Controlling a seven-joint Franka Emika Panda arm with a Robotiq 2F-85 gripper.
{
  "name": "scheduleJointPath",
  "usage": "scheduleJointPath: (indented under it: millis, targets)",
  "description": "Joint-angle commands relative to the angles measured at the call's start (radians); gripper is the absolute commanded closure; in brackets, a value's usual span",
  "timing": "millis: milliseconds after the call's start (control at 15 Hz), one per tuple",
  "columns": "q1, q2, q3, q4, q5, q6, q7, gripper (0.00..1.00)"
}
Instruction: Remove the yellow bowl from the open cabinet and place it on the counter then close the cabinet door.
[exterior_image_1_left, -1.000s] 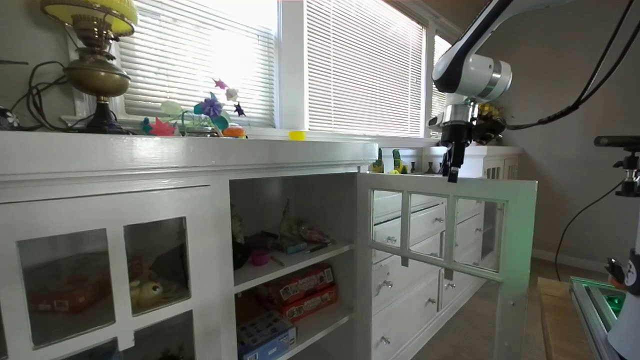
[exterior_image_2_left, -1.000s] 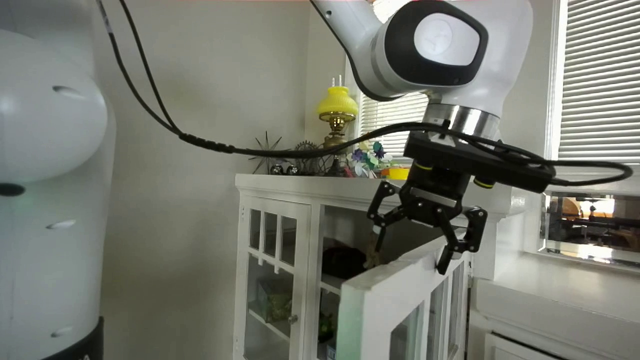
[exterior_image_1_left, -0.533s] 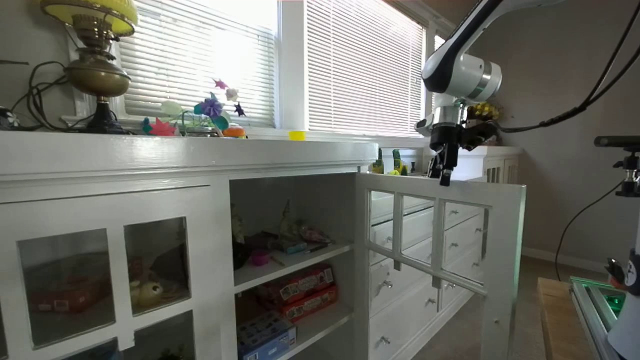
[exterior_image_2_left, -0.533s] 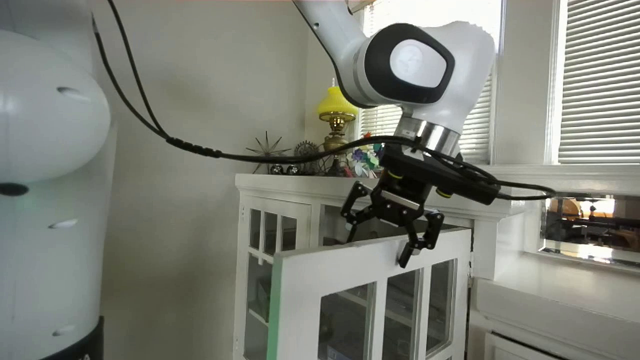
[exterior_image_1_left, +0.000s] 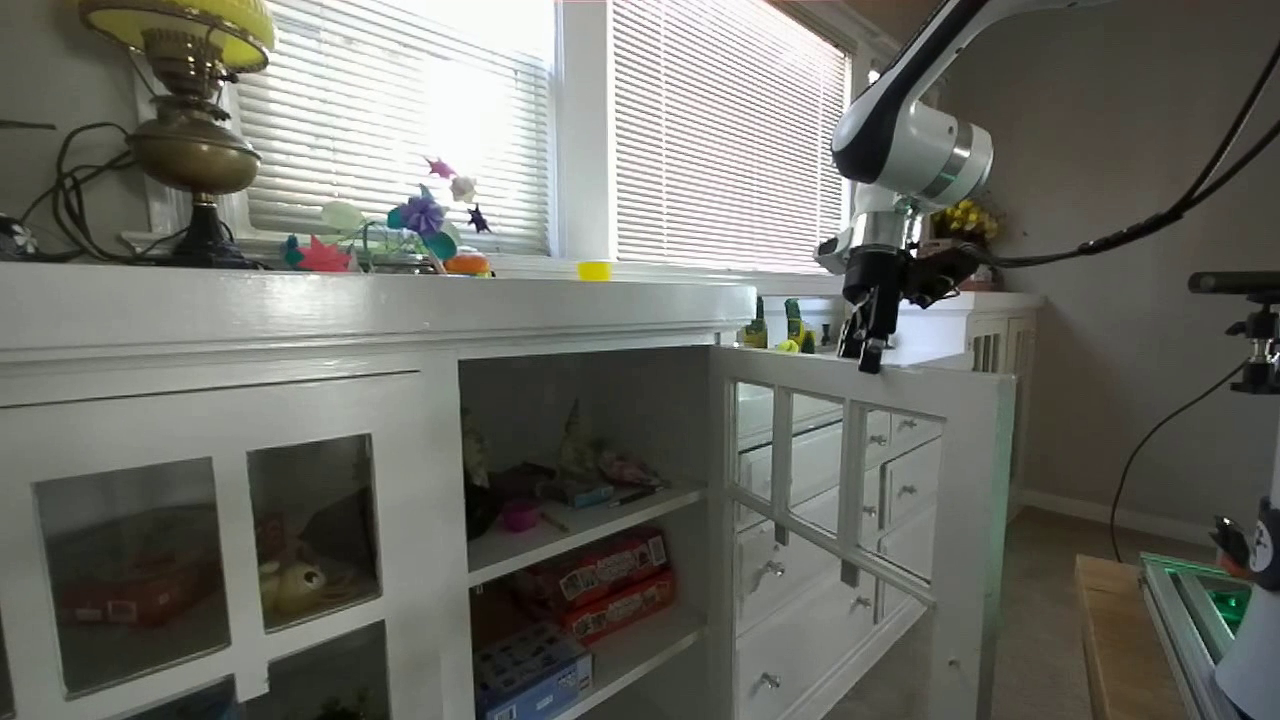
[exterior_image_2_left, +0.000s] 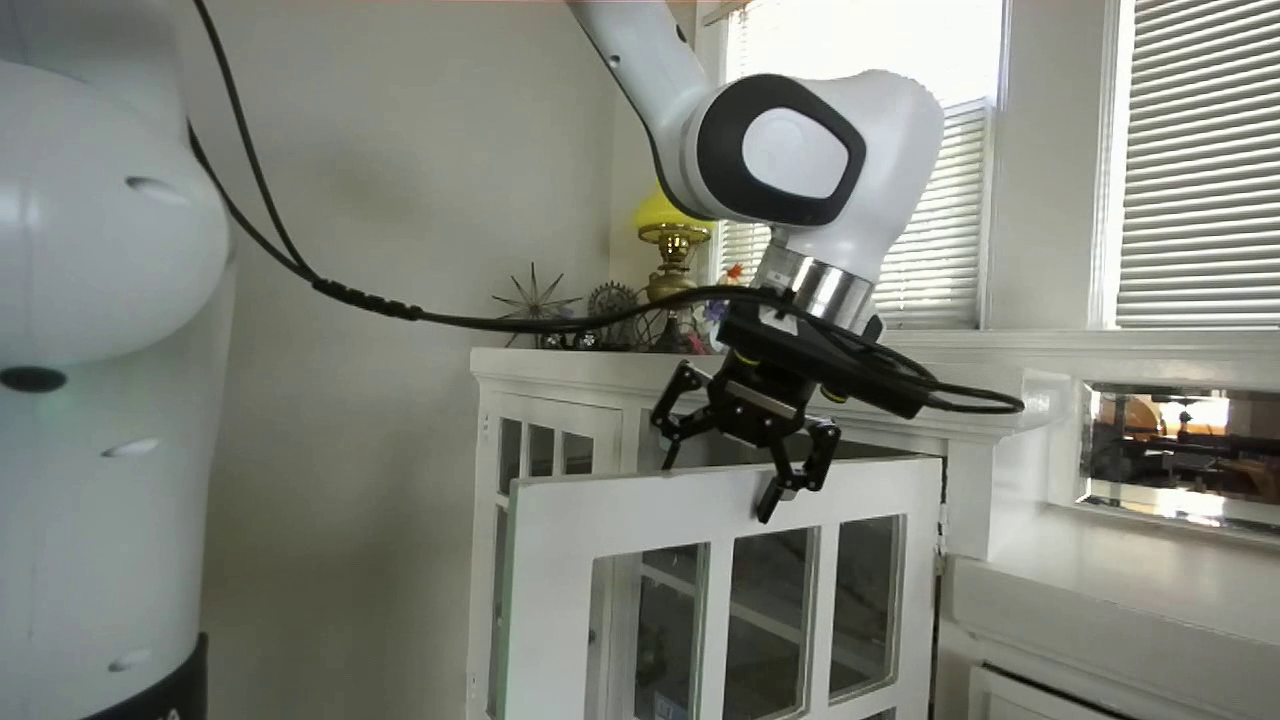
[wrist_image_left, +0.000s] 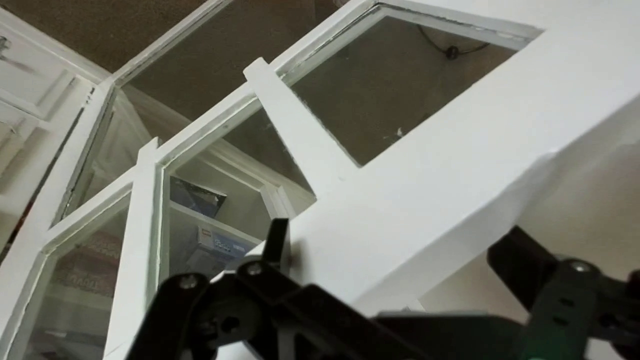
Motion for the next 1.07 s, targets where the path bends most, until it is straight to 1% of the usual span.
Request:
scheduleJointPath:
  millis: [0, 333, 533, 600, 667, 800, 1000]
  targets:
    - [0.023, -0.043, 0.007, -0.002, 0.098, -0.114, -0.054, 0.00]
    - [0.017, -0.029, 0.003, 0.028, 0.167, -0.196, -0.042, 0.00]
    - [0.018, -0.029, 0.005, 0.061, 0.205, -0.350, -0.076, 0.00]
    - [0.019, -0.029, 0.013, 0.062, 0.206, -0.366, -0.074, 0.00]
    - [0.019, -0.029, 0.021, 0.055, 0.202, -0.358, -0.080, 0.00]
    - [0.021, -0.032, 0.040, 0.026, 0.191, -0.288, -0.096, 0.00]
    - [0.030, -0.036, 0.064, -0.037, 0.204, -0.096, -0.148, 0.00]
